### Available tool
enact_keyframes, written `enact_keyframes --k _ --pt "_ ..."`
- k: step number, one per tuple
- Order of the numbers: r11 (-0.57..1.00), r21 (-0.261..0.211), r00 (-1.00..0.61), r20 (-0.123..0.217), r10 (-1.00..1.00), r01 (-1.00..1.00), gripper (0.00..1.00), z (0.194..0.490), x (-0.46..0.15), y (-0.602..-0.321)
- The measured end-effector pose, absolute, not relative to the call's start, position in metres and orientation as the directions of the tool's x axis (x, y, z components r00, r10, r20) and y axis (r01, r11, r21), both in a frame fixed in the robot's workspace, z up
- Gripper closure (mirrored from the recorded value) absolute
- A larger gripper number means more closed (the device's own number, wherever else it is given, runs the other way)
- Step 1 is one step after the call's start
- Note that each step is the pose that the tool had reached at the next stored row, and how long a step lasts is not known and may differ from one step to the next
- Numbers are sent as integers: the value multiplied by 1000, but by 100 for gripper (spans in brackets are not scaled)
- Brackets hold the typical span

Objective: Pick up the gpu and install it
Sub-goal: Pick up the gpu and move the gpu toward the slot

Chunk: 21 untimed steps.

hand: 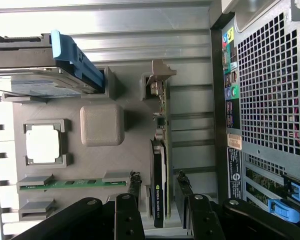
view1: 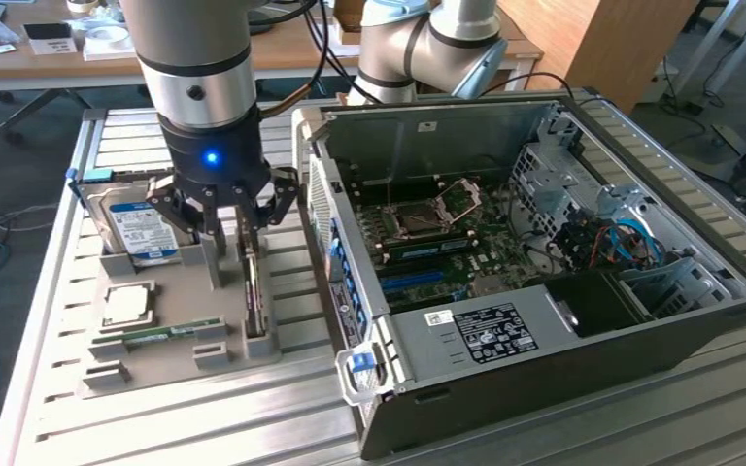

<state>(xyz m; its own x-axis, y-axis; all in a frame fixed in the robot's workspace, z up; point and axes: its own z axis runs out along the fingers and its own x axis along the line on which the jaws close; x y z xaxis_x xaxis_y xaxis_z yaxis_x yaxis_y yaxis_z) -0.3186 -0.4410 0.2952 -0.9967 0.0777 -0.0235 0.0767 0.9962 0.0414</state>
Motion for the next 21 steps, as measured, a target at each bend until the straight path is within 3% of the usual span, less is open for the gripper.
enact_keyframes --k 21 --pt "996 41 -997 -23 78 77 58 289 -319 -441"
